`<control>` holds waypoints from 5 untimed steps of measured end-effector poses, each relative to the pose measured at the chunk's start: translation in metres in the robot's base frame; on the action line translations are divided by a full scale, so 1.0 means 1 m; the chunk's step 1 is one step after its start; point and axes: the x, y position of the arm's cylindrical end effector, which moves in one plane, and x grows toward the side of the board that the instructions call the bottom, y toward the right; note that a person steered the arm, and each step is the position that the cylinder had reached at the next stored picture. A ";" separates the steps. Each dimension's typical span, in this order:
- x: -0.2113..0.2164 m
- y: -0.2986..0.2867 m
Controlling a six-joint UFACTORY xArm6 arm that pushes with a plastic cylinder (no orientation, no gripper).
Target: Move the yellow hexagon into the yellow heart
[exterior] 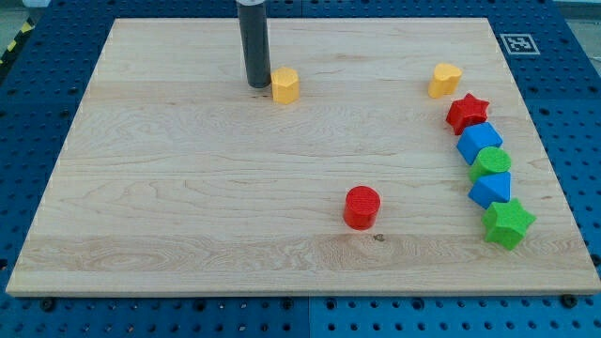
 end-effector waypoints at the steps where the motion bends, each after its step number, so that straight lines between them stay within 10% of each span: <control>1: 0.015 -0.008; 5: 0.015 0.060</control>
